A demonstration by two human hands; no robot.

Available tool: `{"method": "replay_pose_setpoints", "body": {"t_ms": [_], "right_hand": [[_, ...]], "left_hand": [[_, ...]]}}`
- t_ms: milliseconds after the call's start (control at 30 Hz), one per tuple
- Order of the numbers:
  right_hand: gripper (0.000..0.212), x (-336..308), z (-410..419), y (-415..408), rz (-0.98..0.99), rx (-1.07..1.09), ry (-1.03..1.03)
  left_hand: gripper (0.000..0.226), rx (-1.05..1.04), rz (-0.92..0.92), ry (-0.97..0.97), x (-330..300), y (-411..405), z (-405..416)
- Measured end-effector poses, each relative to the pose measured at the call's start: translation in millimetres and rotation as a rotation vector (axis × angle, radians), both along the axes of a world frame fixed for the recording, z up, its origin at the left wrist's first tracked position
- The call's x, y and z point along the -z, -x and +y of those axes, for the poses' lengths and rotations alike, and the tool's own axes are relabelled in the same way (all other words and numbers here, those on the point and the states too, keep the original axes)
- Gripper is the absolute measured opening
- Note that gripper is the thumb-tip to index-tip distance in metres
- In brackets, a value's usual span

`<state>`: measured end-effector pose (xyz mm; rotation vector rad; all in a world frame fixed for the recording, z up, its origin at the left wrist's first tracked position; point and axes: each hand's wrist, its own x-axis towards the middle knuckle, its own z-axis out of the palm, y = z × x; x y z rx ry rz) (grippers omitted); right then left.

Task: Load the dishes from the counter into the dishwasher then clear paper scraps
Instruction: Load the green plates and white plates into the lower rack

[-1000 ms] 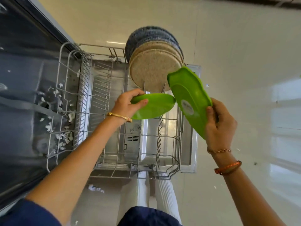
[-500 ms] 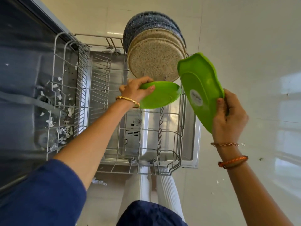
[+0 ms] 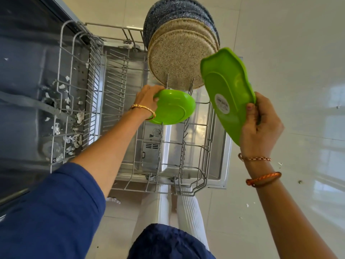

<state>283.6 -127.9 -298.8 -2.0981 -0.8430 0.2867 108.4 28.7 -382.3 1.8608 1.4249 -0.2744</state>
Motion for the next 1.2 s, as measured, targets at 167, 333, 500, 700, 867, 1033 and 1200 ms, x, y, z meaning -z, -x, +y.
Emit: {"method": "replay_pose_setpoints", "body": {"t_ms": [167,333,500,700,867,1033,1200], "right_hand": [[0.026,1,2,-4,0.006,-0.017,-0.015],[0.026,3,2,-4,0.006,-0.024,-0.034],[0.026,4,2,-2,0.012,-0.017,-0.052],[0.025,3,10,1,0.035,0.012,-0.079],[0.026,-3,11,0,0.084,0.087,-0.110],[0.027,0,10,0,0.099,0.086,-0.095],[0.029,10,8,3,0.113,0.075,-0.071]], "left_hand": [[0.044,0.058,-0.054,0.023,5,-14,-4],[0.039,0.160,0.141,-0.067,7,-23,-5],[0.030,0.135,0.013,-0.144,-1,-30,-5],[0.033,0.081,-0.124,-0.172,-62,-41,24],[0.030,-0.726,-0.052,0.136,-59,-12,34],[0.016,-1.465,-0.440,0.698,-32,25,-5],[0.019,-1.599,-0.524,0.710,-32,9,-20]]}}
